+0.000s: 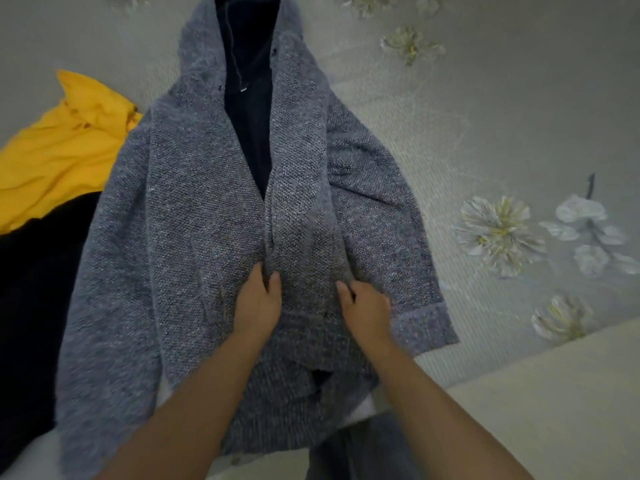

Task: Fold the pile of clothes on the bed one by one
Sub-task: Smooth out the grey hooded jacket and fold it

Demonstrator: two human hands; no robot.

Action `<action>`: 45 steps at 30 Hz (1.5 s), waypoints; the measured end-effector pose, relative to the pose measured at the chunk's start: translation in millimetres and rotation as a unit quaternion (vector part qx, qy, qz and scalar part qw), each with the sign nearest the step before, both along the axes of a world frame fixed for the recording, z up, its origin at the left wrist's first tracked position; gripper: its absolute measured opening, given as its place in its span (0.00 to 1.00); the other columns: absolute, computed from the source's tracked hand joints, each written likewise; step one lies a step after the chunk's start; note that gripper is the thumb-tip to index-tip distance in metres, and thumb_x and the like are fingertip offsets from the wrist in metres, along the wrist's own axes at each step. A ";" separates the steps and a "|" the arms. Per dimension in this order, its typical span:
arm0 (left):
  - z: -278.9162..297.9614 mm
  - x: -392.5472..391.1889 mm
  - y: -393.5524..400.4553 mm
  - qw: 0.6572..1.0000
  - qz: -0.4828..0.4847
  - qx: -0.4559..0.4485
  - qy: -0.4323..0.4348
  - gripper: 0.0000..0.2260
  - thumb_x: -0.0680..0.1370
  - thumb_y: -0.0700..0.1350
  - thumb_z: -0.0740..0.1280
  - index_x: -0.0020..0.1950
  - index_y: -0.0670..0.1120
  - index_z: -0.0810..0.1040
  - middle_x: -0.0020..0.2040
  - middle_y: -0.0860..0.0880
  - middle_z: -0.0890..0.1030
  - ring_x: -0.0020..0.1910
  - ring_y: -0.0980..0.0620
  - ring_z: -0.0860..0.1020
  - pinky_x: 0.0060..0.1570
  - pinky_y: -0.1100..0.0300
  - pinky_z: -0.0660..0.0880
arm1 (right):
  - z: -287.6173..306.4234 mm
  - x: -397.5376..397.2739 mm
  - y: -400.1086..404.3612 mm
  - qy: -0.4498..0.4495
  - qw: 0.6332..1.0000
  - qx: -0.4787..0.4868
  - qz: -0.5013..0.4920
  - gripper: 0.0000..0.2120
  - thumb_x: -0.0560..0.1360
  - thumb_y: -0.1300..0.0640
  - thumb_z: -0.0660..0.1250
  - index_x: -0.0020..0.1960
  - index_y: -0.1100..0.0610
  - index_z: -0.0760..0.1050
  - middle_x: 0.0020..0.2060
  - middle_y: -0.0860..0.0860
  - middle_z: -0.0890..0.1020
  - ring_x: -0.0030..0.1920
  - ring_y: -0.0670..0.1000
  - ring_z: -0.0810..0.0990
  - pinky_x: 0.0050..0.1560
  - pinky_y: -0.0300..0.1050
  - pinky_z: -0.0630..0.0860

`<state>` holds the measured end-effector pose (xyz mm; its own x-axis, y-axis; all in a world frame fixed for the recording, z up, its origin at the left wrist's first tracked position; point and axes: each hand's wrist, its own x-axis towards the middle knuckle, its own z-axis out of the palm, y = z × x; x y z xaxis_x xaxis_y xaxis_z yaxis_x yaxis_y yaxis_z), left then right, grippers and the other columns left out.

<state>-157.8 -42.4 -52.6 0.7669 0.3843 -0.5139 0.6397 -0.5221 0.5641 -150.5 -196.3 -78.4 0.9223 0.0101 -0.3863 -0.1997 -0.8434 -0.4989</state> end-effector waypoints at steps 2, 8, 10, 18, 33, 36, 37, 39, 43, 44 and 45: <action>2.3 0.2 -2.3 1.000 -0.001 -0.011 0.014 0.23 0.79 0.47 0.60 0.72 0.41 0.61 0.67 0.42 0.70 0.64 0.44 0.69 0.61 0.56 0.66 | 10.0 -1.5 -16.9 -0.061 0.993 0.079 -0.069 0.21 0.79 0.54 0.58 0.28 0.56 0.61 0.30 0.56 0.71 0.34 0.52 0.69 0.35 0.44 0.54; 51.3 -1.2 -58.4 0.966 -0.163 -0.087 -0.183 0.20 0.76 0.52 0.63 0.67 0.49 0.69 0.47 0.59 0.75 0.43 0.62 0.73 0.39 0.73 0.68 | 68.3 -2.6 -123.6 -0.162 0.980 0.008 -0.117 0.18 0.76 0.54 0.59 0.29 0.59 0.67 0.26 0.58 0.71 0.30 0.55 0.72 0.33 0.46 0.54; 52.2 -3.4 -75.2 0.959 -0.235 -0.041 -0.153 0.20 0.78 0.52 0.60 0.69 0.46 0.66 0.47 0.52 0.76 0.47 0.54 0.76 0.42 0.62 0.71 | 64.8 -10.2 -160.2 -0.001 0.982 -0.153 -0.109 0.17 0.79 0.54 0.57 0.40 0.65 0.75 0.40 0.64 0.79 0.44 0.61 0.78 0.40 0.48 0.67; -14.7 -62.9 -56.4 0.914 -0.338 0.225 0.024 0.33 0.76 0.63 0.55 0.75 0.50 0.51 0.76 0.45 0.51 0.74 0.45 0.50 0.68 0.48 0.57 | 53.7 -25.4 -126.9 -0.226 0.970 -0.075 0.044 0.21 0.70 0.54 0.69 0.55 0.68 0.76 0.48 0.68 0.78 0.48 0.66 0.77 0.49 0.57 0.75; -6.0 -111.4 -36.4 0.913 -0.294 0.167 -0.230 0.22 0.80 0.49 0.54 0.44 0.37 0.83 0.51 0.35 0.81 0.52 0.30 0.77 0.48 0.36 0.73 | 67.3 7.9 -119.6 -0.053 0.947 0.311 -0.064 0.11 0.74 0.62 0.66 0.56 0.63 0.75 0.40 0.45 0.77 0.38 0.35 0.76 0.41 0.22 0.68; 19.1 -125.2 -24.1 0.881 -0.310 0.191 -0.302 0.27 0.82 0.50 0.50 0.43 0.35 0.82 0.49 0.37 0.82 0.49 0.36 0.79 0.50 0.48 0.76 | 80.5 -6.1 -104.3 -0.045 0.948 0.313 0.025 0.13 0.74 0.62 0.64 0.57 0.67 0.75 0.42 0.48 0.80 0.41 0.32 0.76 0.45 0.24 0.69; 19.3 -132.9 -21.8 0.863 -0.315 0.220 -0.329 0.25 0.82 0.49 0.51 0.43 0.36 0.83 0.48 0.38 0.82 0.48 0.38 0.80 0.49 0.50 0.76 | 75.1 -13.2 -96.3 -0.054 0.961 0.253 0.092 0.16 0.73 0.59 0.63 0.58 0.67 0.75 0.45 0.52 0.81 0.45 0.38 0.77 0.47 0.28 0.69; 19.6 -147.0 -23.2 0.850 -0.355 0.270 -0.282 0.21 0.79 0.47 0.55 0.41 0.38 0.83 0.45 0.40 0.83 0.46 0.40 0.81 0.45 0.49 0.78 | 55.9 -27.0 -82.5 -0.061 0.973 0.061 0.216 0.18 0.77 0.54 0.60 0.63 0.60 0.72 0.52 0.58 0.81 0.52 0.50 0.79 0.50 0.41 0.70; 14.2 -158.6 -44.5 0.901 -0.301 0.313 0.000 0.13 0.73 0.46 0.67 0.55 0.45 0.81 0.63 0.38 0.75 0.62 0.40 0.73 0.57 0.44 0.70 | 32.5 -47.9 -70.8 -0.044 0.939 -0.218 0.263 0.24 0.78 0.49 0.57 0.72 0.54 0.58 0.59 0.59 0.72 0.58 0.58 0.71 0.52 0.50 0.69; 12.8 -162.0 -50.5 0.916 -0.269 0.296 0.029 0.16 0.71 0.47 0.71 0.58 0.45 0.79 0.62 0.37 0.74 0.61 0.38 0.73 0.56 0.43 0.70 | 33.1 -54.9 -69.5 -0.069 0.949 -0.195 0.238 0.25 0.77 0.49 0.60 0.70 0.56 0.61 0.57 0.59 0.72 0.57 0.59 0.71 0.51 0.51 0.69; 8.6 -167.4 -55.3 0.929 -0.241 0.281 0.007 0.18 0.68 0.46 0.75 0.55 0.43 0.80 0.55 0.36 0.78 0.53 0.36 0.77 0.48 0.43 0.74 | 33.5 -63.1 -69.0 -0.103 0.959 -0.149 0.217 0.24 0.75 0.51 0.65 0.67 0.59 0.66 0.52 0.61 0.74 0.53 0.61 0.73 0.47 0.52 0.70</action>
<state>-325.2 -97.7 -44.1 0.9147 0.2082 -0.3464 0.2598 -0.9594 0.1094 -213.6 -265.3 -44.9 0.9134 0.3279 -0.2411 0.2797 -0.9361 -0.2132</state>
